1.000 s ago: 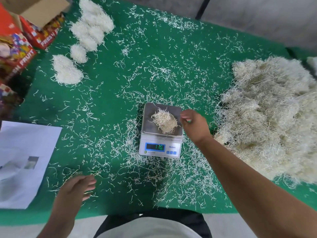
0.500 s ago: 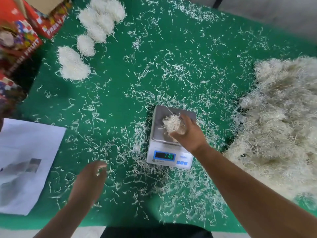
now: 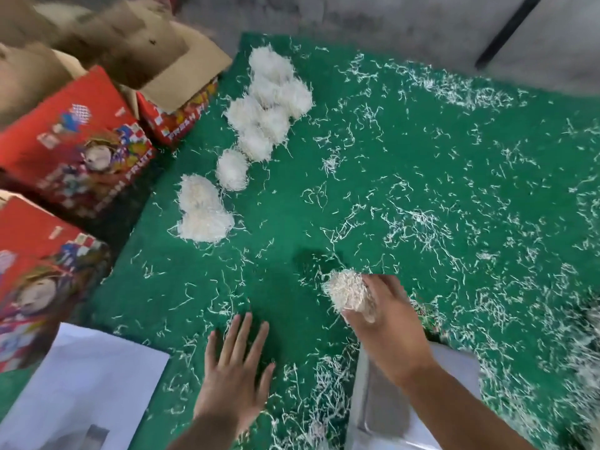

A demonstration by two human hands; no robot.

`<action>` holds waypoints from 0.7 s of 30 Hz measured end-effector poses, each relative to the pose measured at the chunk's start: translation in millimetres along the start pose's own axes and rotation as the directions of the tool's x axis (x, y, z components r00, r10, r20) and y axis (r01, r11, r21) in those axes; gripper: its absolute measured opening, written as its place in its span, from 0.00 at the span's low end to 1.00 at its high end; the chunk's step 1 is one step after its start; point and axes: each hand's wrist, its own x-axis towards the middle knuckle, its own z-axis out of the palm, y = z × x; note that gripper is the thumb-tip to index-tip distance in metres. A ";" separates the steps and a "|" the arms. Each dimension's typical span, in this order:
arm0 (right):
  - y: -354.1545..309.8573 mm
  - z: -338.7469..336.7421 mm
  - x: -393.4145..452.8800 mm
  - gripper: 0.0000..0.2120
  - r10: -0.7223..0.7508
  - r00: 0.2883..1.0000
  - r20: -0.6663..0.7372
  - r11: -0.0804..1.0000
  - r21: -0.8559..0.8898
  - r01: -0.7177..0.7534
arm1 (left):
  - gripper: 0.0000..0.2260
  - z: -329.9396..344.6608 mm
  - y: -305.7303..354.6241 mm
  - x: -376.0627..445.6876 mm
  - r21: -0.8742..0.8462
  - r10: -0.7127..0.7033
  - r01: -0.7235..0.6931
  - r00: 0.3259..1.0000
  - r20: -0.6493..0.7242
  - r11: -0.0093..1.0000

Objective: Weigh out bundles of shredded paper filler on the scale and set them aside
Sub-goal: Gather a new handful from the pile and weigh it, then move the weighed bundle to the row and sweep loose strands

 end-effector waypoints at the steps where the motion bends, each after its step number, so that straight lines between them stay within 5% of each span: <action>1: -7.9 10.7 18.2 0.32 -0.012 1.000 0.012 1.000 0.013 0.012 | 0.34 3.0 -1.0 0.4 0.008 0.010 -0.010 1.000 -0.013 1.000; 7: -73.7 83.2 137.1 0.27 -0.132 0.991 -0.006 0.984 0.119 0.131 | 0.27 11.2 -0.1 20.5 0.092 -0.011 0.040 0.954 -0.298 0.995; 11: -118.6 119.0 204.6 0.35 -0.152 0.988 -0.035 0.974 0.167 0.156 | 0.14 15.8 -2.3 44.0 0.144 0.017 0.049 0.906 -0.423 0.988; 15: -129.1 133.0 223.6 0.39 -0.121 0.991 0.053 0.977 0.185 0.110 | 0.10 18.2 -9.2 53.9 0.183 0.073 0.014 0.885 -0.460 0.983; 21: -79.4 100.0 182.9 0.37 -0.067 0.995 0.079 0.980 0.192 0.050 | 0.17 31.8 -14.0 34.0 0.208 0.101 -0.017 0.910 -0.403 0.978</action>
